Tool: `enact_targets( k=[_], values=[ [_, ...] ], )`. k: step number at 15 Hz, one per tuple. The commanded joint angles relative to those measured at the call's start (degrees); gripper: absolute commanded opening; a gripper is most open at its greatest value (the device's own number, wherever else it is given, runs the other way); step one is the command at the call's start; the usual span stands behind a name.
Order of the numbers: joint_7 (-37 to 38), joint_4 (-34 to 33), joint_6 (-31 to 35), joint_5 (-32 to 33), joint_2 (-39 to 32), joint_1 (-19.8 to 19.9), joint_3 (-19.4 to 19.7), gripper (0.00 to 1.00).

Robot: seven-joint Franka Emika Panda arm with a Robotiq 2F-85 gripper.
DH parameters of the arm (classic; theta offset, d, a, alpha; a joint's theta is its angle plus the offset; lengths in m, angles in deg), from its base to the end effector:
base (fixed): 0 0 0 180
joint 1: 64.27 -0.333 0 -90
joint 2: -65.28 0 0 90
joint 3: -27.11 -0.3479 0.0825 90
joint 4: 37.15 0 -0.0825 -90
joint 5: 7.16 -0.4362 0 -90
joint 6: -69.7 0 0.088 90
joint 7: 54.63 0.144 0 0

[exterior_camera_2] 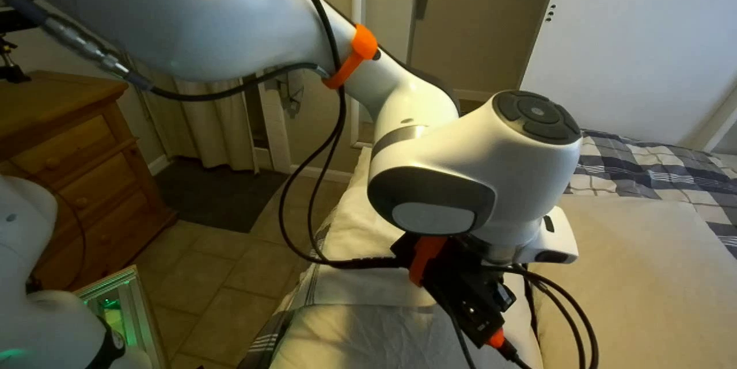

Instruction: Unfold the towel on the pillow

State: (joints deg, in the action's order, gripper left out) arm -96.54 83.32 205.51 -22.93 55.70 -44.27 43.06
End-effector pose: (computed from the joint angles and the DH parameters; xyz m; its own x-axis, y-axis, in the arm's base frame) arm 0.5162 -0.3600 0.3150 0.9802 -0.0812 0.1806 -0.0715 -0.9957 -0.0595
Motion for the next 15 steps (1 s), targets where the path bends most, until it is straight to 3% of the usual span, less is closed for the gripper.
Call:
enact_targets(
  k=[1,12,13,15],
  values=[
    [2.60,-0.20,4.14,1.48,-0.05,1.24,0.36,0.02],
    [8.91,-0.82,11.04,3.84,-1.18,3.47,1.98,0.03],
    [8.59,-0.52,9.46,3.25,-0.40,3.65,1.67,0.32],
    [7.86,0.53,6.87,2.53,1.79,3.55,1.10,0.40]
  ],
)
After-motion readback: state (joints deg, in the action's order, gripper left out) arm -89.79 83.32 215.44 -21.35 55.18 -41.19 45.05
